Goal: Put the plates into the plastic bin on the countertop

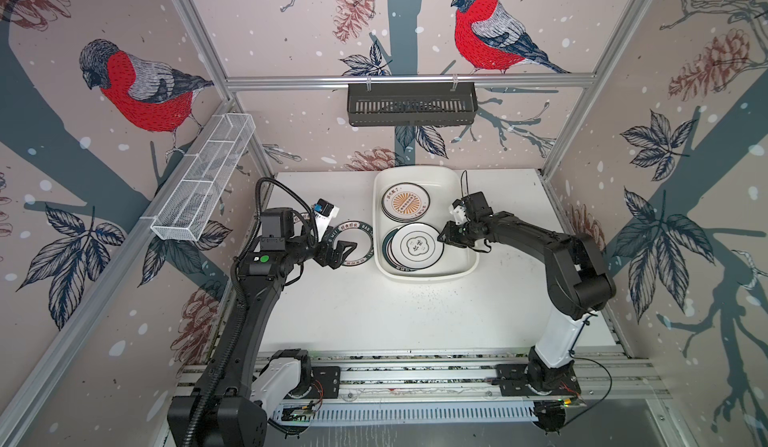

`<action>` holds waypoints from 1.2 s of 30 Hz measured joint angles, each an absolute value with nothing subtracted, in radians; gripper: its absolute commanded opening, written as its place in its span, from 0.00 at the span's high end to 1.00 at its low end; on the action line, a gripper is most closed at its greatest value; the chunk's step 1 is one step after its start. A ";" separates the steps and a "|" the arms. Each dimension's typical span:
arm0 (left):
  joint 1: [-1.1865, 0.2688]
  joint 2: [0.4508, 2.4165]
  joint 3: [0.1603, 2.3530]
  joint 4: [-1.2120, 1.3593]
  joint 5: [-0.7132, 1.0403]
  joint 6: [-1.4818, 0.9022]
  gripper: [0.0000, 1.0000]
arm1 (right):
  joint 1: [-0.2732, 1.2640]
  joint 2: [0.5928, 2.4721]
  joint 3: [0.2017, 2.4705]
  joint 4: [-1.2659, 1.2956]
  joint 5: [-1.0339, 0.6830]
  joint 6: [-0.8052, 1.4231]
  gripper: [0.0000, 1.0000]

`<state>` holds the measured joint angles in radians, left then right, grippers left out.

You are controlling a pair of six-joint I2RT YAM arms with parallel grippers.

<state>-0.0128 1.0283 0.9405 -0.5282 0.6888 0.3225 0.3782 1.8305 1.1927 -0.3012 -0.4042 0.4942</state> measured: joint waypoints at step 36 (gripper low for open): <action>-0.013 1.022 0.883 -0.483 0.661 0.271 0.03 | 0.436 1.864 1.249 -0.353 -0.320 0.471 0.69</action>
